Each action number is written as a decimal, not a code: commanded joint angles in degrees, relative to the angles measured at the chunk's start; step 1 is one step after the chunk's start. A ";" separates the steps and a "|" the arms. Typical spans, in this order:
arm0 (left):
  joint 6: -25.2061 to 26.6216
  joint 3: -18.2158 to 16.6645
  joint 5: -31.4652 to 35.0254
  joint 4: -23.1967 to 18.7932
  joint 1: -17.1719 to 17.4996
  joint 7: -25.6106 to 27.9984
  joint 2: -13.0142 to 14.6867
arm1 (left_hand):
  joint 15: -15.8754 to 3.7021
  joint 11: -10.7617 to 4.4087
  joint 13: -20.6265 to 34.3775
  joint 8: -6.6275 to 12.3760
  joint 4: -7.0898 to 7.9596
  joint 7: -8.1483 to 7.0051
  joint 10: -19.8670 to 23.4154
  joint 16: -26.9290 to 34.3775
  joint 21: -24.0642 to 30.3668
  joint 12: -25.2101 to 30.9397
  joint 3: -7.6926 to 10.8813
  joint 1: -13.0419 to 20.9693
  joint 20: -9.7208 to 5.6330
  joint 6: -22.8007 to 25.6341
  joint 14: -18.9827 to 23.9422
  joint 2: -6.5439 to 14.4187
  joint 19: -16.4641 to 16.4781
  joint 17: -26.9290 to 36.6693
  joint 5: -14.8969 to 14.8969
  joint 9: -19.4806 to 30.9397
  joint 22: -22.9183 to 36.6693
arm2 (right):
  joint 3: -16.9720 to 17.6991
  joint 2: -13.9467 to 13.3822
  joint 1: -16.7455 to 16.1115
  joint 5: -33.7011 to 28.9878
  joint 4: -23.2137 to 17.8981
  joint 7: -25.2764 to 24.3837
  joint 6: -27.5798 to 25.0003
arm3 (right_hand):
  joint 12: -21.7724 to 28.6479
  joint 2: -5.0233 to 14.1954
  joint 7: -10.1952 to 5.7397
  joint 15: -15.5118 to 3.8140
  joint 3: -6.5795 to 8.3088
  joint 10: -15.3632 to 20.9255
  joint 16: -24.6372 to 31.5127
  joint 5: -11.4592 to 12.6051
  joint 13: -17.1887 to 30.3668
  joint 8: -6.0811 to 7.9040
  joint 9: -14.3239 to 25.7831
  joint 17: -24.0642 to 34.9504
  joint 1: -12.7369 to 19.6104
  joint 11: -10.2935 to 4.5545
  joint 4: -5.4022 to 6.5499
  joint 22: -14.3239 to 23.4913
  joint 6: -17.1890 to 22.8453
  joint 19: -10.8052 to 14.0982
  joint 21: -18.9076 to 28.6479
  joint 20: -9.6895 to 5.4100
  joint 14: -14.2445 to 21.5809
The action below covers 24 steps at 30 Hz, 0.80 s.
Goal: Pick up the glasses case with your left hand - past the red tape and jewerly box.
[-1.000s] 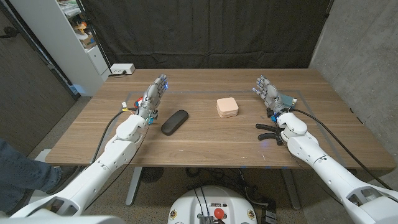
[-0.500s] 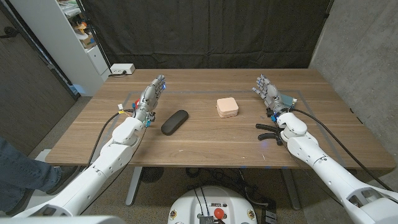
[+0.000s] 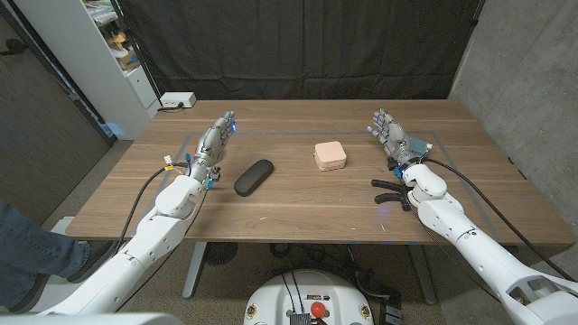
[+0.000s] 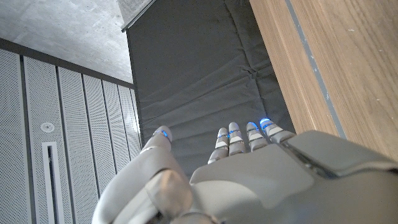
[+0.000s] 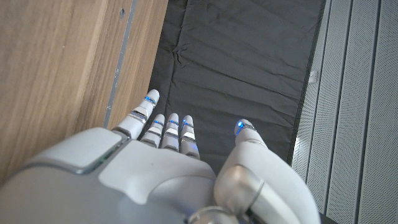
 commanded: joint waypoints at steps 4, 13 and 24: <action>-0.12 -1.45 1.04 -2.96 3.30 0.97 0.66 | 0.21 0.13 -0.14 0.58 -0.46 0.26 0.28 0.34 -0.20 0.27 0.14 0.76 0.44 0.51 0.42 0.00 0.31 0.31 -0.30 0.26 0.17 | 0.83 -0.63 -0.91 0.70 -0.45 0.18 0.58 | 0.05 0.26 0.10 -0.02 -0.01 0.75 0.30 0.25 -0.08 -0.07 0.19 0.09 -0.04 0.08 -0.06 0.26 0.55 0.52 -0.21 0.16 0.50; -0.40 -2.64 2.00 -4.75 5.55 1.89 1.17 | 0.20 0.13 -0.31 0.61 -0.63 0.27 0.42 0.32 -0.24 0.30 0.15 0.88 0.59 0.76 0.55 0.03 0.34 0.32 -0.36 0.26 0.18 | 1.20 -0.91 -1.59 1.16 -1.08 0.14 0.61 | 0.03 0.29 0.09 -0.03 -0.05 0.78 0.32 0.24 -0.14 -0.10 0.18 -0.01 -0.10 0.06 -0.07 0.26 0.63 0.59 -0.34 0.21 0.60; -0.20 -3.99 5.11 -7.46 7.99 3.44 2.16 | 0.23 0.16 -0.51 0.60 -0.86 0.28 0.53 0.30 -0.27 0.31 0.19 1.08 0.65 0.99 0.75 0.10 0.42 0.32 -0.42 0.27 0.18 | 1.18 -0.87 -2.23 1.11 -1.49 0.16 1.24 | 0.04 0.34 0.05 -0.03 -0.07 0.93 0.32 0.23 -0.20 -0.16 0.18 -0.13 -0.10 0.06 -0.10 0.27 0.64 0.67 -0.46 0.24 0.65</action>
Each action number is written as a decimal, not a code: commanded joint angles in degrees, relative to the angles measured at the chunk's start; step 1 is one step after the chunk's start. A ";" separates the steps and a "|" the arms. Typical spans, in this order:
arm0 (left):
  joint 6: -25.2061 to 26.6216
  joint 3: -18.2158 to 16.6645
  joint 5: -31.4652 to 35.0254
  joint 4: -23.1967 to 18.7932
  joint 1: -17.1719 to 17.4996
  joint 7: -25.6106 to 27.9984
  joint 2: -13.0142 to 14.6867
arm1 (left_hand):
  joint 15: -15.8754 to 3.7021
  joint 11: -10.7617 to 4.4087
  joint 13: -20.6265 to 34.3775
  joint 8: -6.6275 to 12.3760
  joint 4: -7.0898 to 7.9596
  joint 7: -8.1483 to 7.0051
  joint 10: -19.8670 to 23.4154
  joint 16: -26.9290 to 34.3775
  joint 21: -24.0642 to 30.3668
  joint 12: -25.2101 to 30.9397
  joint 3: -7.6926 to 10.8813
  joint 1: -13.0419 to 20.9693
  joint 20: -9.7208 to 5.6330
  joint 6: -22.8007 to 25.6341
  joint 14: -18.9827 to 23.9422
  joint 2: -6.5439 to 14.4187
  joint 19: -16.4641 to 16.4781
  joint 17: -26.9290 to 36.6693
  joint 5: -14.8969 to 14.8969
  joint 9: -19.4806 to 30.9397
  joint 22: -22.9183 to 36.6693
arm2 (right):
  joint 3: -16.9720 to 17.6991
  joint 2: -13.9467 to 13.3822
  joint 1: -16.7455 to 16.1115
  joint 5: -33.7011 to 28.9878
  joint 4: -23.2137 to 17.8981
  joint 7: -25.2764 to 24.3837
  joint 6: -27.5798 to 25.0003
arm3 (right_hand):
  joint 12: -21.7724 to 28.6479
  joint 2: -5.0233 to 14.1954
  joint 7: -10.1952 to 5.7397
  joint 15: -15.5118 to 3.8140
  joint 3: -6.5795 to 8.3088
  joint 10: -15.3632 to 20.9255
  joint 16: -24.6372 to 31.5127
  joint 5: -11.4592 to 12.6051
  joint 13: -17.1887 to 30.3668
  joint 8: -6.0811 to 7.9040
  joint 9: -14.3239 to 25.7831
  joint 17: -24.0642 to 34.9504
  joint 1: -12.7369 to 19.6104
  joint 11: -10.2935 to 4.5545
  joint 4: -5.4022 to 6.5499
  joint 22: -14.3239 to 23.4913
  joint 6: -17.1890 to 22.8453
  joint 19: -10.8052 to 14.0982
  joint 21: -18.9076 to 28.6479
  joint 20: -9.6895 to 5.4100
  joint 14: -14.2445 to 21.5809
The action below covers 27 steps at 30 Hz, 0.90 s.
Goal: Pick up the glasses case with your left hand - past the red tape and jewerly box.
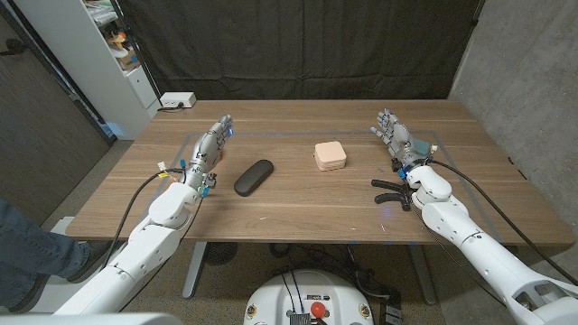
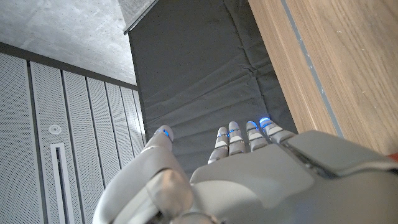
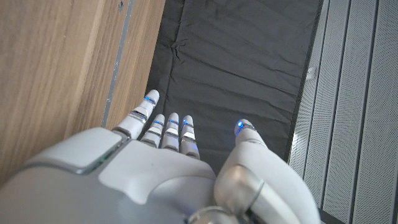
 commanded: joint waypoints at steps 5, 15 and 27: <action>0.26 -1.75 3.75 -3.43 3.25 1.77 0.99 | 0.07 0.21 -0.06 0.18 -0.51 0.10 0.51 0.25 -0.01 0.28 0.24 1.00 0.41 0.50 0.34 -0.04 0.09 0.32 -0.01 0.27 0.18 | 0.26 0.03 -1.06 0.42 -0.55 0.14 0.75 | 0.04 0.33 0.04 0.01 -0.10 0.63 0.32 0.23 0.02 -0.18 0.18 0.08 -0.13 -0.25 -0.11 0.27 0.67 0.30 -0.09 -0.21 0.69; 1.24 -2.84 7.08 -5.76 4.78 3.35 1.38 | 0.12 0.11 -0.25 0.21 -0.93 0.05 0.49 0.19 -0.09 0.24 0.48 1.55 0.45 0.75 0.39 0.22 0.03 0.30 -0.02 0.28 0.18 | 0.49 0.55 -1.21 0.85 0.60 1.00 2.26 | 0.03 0.36 -0.01 -0.01 -0.14 0.74 0.35 0.23 -0.04 -0.22 0.18 -0.05 -0.15 -0.22 -0.15 0.27 0.75 0.39 -0.22 -0.14 0.83; 2.98 -4.38 10.26 -8.02 6.87 4.91 1.62 | 0.09 0.01 -0.49 0.22 -1.66 -0.06 0.56 0.15 -0.18 0.23 0.86 2.50 0.67 0.95 0.55 0.52 -0.01 0.29 -0.06 0.29 0.16 | 0.86 0.62 -0.87 1.56 1.36 1.57 2.07 | 0.00 0.39 -0.01 -0.01 -0.18 0.75 0.36 0.22 -0.09 -0.23 0.18 -0.15 -0.20 -0.26 -0.16 0.28 0.85 0.45 -0.35 -0.08 0.90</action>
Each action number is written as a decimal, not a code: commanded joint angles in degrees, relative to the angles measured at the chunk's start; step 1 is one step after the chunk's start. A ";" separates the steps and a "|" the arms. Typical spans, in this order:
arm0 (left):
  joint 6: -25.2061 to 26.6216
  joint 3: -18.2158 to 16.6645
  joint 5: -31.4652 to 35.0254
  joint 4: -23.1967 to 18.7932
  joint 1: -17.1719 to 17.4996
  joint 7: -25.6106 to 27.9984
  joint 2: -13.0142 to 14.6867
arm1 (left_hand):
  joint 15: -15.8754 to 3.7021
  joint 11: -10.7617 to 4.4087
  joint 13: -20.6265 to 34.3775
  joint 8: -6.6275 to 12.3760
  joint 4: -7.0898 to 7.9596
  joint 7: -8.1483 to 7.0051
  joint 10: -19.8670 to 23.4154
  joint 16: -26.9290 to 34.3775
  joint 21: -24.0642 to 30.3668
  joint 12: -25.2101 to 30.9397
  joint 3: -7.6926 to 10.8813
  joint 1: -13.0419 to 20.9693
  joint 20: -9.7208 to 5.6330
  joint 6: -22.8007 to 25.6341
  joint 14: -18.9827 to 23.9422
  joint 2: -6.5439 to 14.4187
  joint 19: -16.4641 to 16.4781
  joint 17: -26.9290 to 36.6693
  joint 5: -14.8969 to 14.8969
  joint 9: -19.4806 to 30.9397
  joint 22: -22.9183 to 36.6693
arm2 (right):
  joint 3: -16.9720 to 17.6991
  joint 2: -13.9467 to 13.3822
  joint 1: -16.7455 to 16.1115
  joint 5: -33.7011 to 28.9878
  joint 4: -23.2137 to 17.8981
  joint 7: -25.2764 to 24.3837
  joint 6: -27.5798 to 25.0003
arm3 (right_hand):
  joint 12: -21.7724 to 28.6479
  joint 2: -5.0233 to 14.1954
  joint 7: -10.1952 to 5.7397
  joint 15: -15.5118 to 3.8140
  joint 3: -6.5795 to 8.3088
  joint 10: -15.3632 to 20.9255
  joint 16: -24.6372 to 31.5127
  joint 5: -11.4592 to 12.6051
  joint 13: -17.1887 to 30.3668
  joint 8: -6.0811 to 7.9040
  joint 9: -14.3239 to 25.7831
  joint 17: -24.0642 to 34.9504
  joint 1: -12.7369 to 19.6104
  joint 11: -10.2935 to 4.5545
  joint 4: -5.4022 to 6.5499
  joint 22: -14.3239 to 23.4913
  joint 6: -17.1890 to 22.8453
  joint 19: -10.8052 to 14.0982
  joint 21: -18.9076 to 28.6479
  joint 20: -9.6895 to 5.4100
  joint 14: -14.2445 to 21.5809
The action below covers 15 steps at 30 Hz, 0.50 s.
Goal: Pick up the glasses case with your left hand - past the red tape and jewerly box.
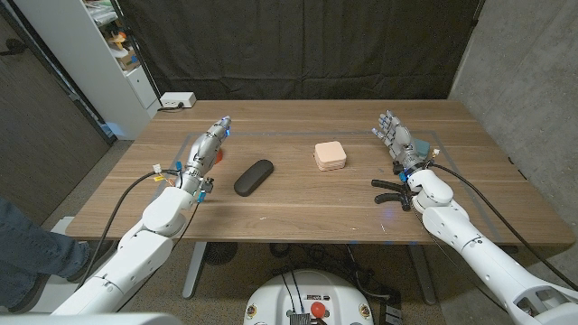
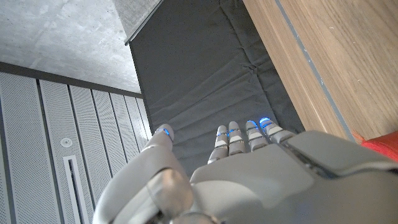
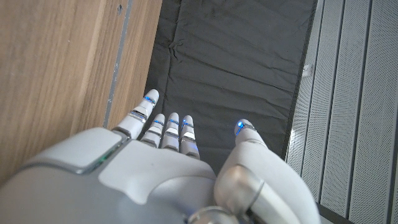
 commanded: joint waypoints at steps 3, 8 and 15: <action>2.27 -2.30 4.20 -3.38 3.09 2.17 0.63 | 0.29 0.02 -0.01 0.22 -0.75 0.24 0.24 0.21 -0.22 0.26 0.32 1.15 0.62 0.26 0.75 0.03 -0.37 0.29 -0.08 0.30 0.16 | 0.37 0.21 0.46 0.64 1.04 0.69 0.18 | 0.02 0.42 -0.11 0.02 -0.18 0.55 0.35 0.22 0.16 0.03 0.18 0.07 -0.22 -0.03 -0.16 0.28 0.35 0.48 -0.40 -0.09 0.36; 2.77 -3.79 5.35 -4.79 4.61 2.86 0.73 | 0.55 0.16 -0.11 0.27 -1.14 0.16 0.26 0.17 -0.30 0.25 0.48 1.62 0.75 0.46 0.78 0.09 -0.54 0.30 -0.15 0.31 0.16 | 0.43 0.17 0.43 -0.12 0.97 -0.08 0.71 | 0.39 0.66 -0.25 -0.22 -0.34 1.77 1.11 0.18 0.08 0.05 0.17 0.01 -0.61 -0.38 0.03 0.30 0.67 1.49 -0.32 -0.40 2.25; 3.22 -5.39 6.99 -6.14 5.94 3.28 0.43 | 0.67 0.07 -0.20 0.30 -1.54 0.17 0.26 0.20 -0.34 0.24 0.64 2.10 0.82 0.59 0.94 0.14 -0.61 0.30 -0.20 0.32 0.16 | 0.58 -0.03 0.22 -0.23 0.74 -0.33 0.80 | 0.37 0.66 -0.39 -0.31 -0.40 1.87 1.11 0.16 0.06 0.13 0.17 -0.02 -0.70 -0.35 0.04 0.32 1.01 1.59 -0.39 -0.52 2.31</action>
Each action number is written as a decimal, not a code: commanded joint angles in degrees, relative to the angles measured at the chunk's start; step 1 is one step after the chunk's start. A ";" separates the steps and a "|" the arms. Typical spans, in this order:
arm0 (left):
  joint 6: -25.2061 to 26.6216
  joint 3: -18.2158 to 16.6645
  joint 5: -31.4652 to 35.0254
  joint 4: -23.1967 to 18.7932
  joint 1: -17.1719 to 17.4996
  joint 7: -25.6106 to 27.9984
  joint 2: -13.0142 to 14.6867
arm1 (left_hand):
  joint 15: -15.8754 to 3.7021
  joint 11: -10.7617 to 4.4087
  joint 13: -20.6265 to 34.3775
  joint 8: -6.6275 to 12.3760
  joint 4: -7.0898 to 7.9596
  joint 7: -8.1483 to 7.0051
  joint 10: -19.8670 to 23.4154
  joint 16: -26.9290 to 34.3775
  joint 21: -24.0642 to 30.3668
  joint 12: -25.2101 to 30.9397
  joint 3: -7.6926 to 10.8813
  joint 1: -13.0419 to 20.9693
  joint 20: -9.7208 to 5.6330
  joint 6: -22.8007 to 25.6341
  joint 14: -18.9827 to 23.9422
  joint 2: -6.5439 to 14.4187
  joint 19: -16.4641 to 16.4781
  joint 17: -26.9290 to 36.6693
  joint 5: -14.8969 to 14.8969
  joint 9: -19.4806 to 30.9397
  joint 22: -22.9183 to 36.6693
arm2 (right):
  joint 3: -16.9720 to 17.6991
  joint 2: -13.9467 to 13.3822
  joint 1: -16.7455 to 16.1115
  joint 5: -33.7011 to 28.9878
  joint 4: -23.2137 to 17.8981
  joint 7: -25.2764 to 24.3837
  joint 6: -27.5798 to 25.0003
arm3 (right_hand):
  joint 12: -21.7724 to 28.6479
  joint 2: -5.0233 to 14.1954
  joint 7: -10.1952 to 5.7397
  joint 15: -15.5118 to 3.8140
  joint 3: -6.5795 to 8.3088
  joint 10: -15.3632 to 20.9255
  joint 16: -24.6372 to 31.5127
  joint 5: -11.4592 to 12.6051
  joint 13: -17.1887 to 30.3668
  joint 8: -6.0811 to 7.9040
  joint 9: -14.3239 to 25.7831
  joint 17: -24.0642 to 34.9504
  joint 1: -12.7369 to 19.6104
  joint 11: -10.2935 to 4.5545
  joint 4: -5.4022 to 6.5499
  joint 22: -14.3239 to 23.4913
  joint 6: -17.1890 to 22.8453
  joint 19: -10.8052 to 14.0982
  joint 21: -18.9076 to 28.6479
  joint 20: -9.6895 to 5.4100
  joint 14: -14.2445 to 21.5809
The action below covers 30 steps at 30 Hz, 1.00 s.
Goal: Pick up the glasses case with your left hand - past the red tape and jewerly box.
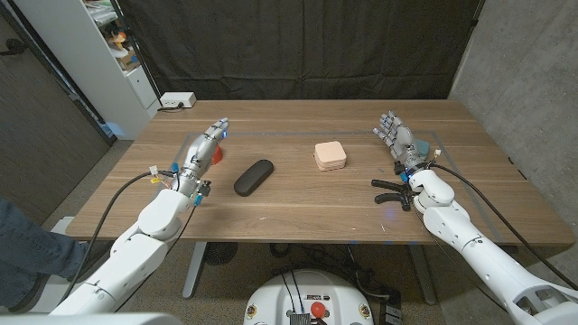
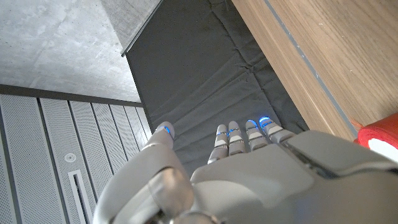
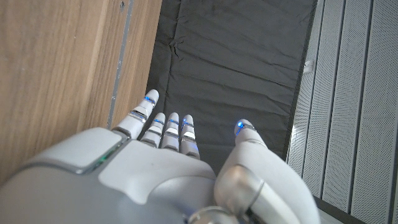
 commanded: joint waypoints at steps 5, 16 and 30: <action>2.53 -3.58 5.26 -4.23 3.33 1.86 0.16 | 0.21 0.00 -0.02 0.38 -1.08 -0.03 0.35 0.23 -0.13 0.26 0.36 1.42 0.47 0.61 0.60 -0.09 -0.12 0.31 -0.23 0.34 0.16 | 0.43 -0.33 -0.31 -0.40 -0.23 -0.51 0.60 | 0.35 0.23 -0.12 -0.09 -0.45 0.79 0.50 0.14 0.03 0.13 0.17 -0.07 -0.34 -0.07 0.02 0.33 0.81 0.70 -0.08 -0.03 0.53; 3.59 -5.19 8.84 -5.64 4.13 2.16 -0.81 | 0.28 -0.03 -0.16 0.57 -2.09 -0.11 0.84 0.28 -0.14 0.43 0.64 2.56 0.54 1.25 0.98 -0.22 -0.07 0.33 -0.28 0.37 0.16 | 0.59 -0.13 -0.87 -0.13 -1.11 -0.96 0.78 | 0.31 0.20 -0.10 0.00 -0.51 0.86 0.43 0.14 0.01 0.12 0.17 -0.14 -0.38 -0.07 -0.02 0.34 0.93 0.65 -0.23 0.03 0.49; 6.62 -6.30 11.35 -7.94 4.41 1.31 -1.50 | 0.24 -0.04 -0.29 0.65 -2.98 -0.16 1.12 0.25 -0.13 0.50 0.89 3.58 0.68 1.85 1.20 -0.26 0.01 0.34 -0.33 0.40 0.17 | 0.61 0.35 -0.37 0.37 -0.08 -0.62 0.83 | 0.25 0.11 -0.21 0.08 -0.68 0.97 0.25 0.11 -0.01 0.06 0.17 -0.24 -0.56 -0.16 -0.04 0.35 1.04 -0.21 -0.78 0.27 0.18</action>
